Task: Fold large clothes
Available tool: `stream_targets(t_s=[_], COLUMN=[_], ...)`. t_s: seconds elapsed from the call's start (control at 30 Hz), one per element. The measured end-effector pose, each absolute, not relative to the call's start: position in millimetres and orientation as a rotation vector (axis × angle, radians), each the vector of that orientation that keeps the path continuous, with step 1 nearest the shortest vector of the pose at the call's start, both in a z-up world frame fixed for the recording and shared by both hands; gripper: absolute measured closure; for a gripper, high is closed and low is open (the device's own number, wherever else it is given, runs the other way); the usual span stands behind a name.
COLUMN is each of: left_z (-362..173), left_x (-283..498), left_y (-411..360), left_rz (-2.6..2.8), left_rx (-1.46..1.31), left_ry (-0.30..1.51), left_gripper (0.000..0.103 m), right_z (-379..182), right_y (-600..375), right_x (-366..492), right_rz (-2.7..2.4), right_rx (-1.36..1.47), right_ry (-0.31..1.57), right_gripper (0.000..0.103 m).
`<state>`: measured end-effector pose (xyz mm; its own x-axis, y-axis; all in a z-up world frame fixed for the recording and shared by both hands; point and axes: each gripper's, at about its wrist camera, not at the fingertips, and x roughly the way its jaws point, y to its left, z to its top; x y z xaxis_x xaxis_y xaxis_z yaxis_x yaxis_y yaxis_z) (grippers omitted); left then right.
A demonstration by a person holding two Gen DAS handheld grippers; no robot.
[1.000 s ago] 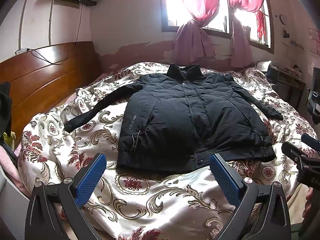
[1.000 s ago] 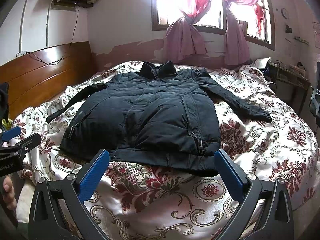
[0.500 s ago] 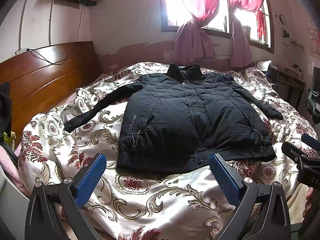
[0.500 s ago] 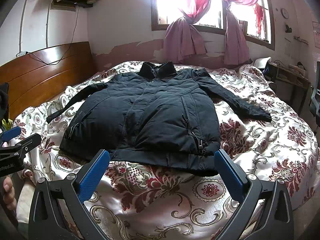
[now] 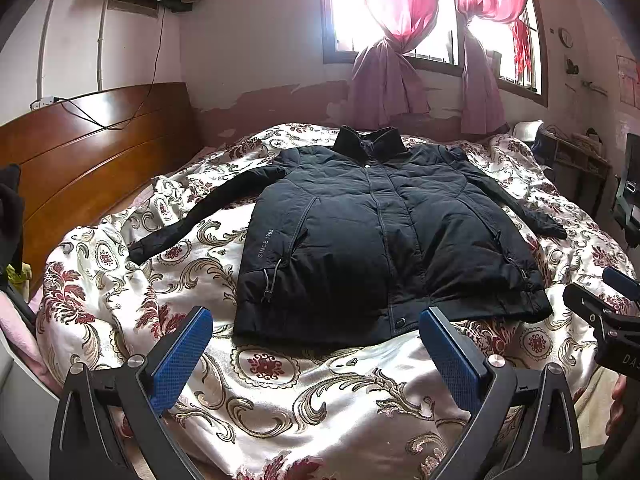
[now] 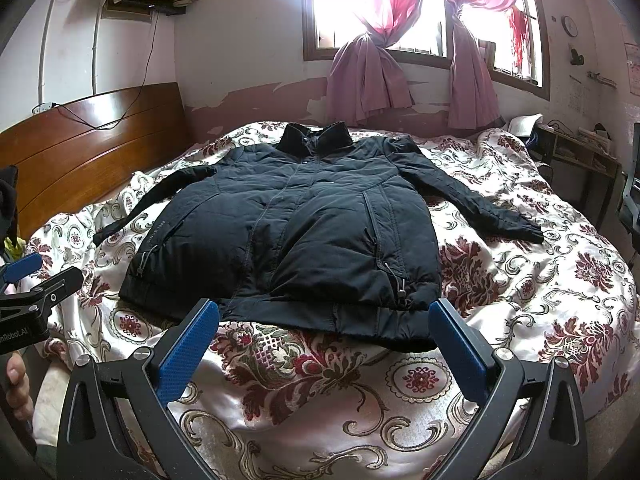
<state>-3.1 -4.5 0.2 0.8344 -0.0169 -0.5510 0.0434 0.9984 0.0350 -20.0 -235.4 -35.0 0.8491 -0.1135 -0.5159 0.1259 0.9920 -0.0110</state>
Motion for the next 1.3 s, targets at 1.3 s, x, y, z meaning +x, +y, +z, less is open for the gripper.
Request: stream_targets(t_s=[1.3], left_z=[45.2], left_x=[138.0], left_y=[-44.1], left_rz=[-0.012], left_rx=[0.115], left_ry=[0.780], left_gripper=[0.000], right_z=[3.9], right_y=[-303.1], right_x=[88.2], right_rz=[-0.353], right_rx=[-0.071], right_ry=[0.699], right_gripper=[0.001])
